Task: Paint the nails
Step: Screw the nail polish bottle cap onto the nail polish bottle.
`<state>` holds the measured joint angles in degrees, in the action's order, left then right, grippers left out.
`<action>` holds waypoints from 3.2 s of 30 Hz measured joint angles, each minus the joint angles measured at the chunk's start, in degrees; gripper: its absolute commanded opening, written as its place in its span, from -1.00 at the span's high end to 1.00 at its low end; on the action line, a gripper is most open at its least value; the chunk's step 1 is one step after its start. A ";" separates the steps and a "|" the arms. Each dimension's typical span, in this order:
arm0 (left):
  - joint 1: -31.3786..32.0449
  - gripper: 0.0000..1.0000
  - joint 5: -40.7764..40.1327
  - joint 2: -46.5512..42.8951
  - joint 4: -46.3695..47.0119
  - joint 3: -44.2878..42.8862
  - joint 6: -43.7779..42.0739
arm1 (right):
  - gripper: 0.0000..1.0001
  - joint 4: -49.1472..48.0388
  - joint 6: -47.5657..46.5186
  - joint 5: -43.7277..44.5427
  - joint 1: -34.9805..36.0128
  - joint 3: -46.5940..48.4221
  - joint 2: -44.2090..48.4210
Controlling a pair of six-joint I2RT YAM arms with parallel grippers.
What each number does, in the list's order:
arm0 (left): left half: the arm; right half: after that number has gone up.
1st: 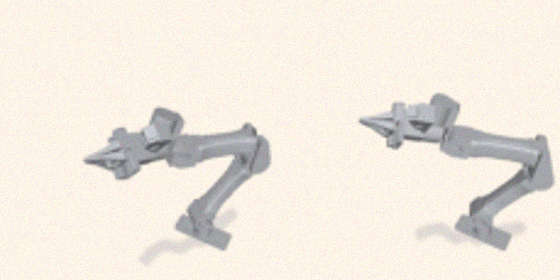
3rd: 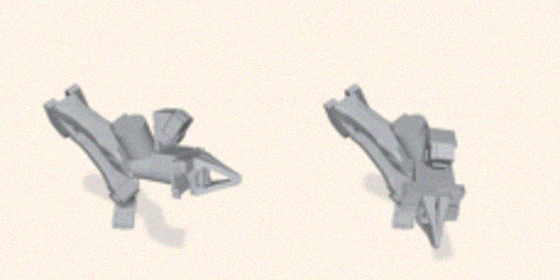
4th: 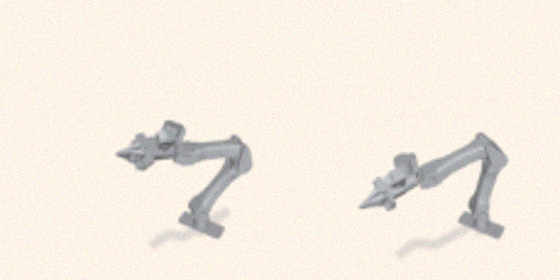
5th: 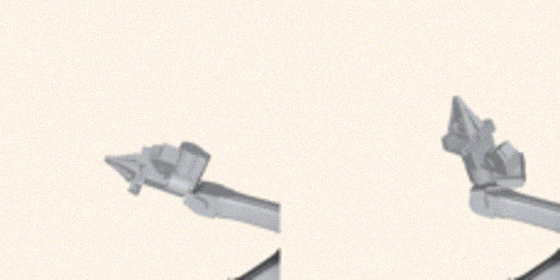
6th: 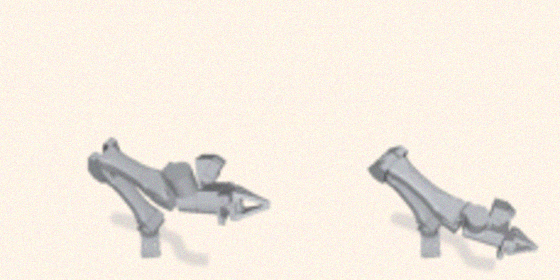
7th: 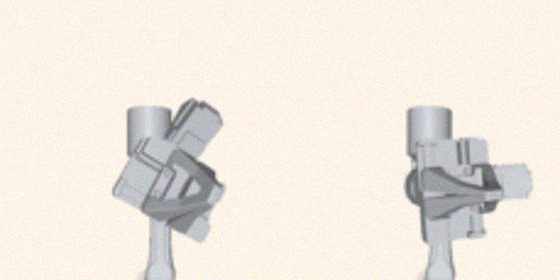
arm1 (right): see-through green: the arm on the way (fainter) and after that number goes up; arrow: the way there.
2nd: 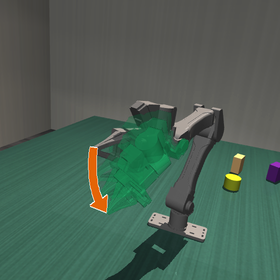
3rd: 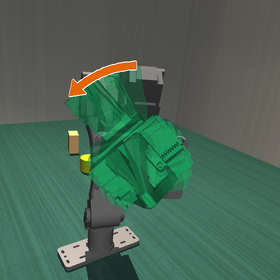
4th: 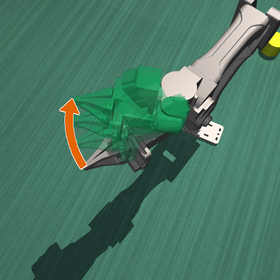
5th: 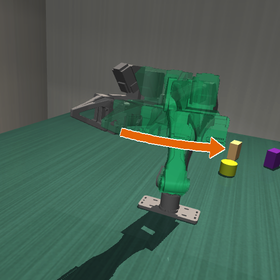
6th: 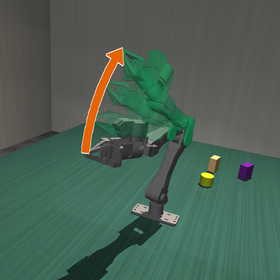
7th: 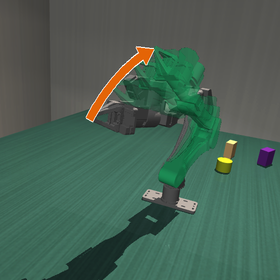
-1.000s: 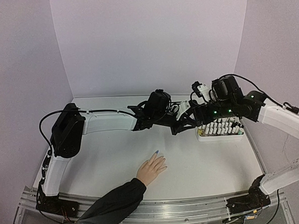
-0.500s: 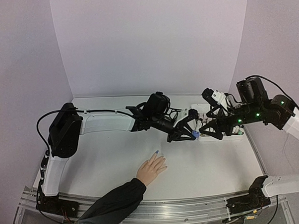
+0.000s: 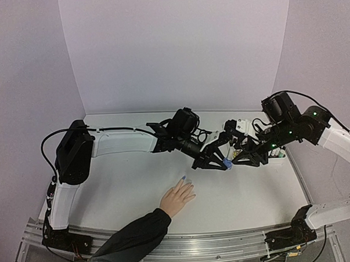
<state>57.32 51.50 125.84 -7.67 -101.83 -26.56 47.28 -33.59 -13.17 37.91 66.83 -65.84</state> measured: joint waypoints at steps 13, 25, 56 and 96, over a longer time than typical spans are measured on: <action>0.00 1.00 0.94 0.00 -0.01 -0.25 -0.51 | 0.52 -2.92 -0.18 -3.51 0.00 0.15 -0.94; -0.02 1.00 -0.23 0.00 -0.51 -0.56 -0.43 | 1.00 -5.34 3.38 -2.14 -0.07 0.15 -2.12; -1.71 1.00 -30.73 0.02 10.43 1.15 8.86 | 1.00 -28.09 34.59 25.02 1.28 -1.63 -11.44; -0.48 1.00 -7.01 -1.31 4.03 2.44 2.13 | -0.41 -7.72 6.25 6.34 2.01 -4.34 9.90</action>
<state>56.84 44.49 124.53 -3.65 -99.40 -24.43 39.56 -27.34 -6.83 39.92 62.48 -55.94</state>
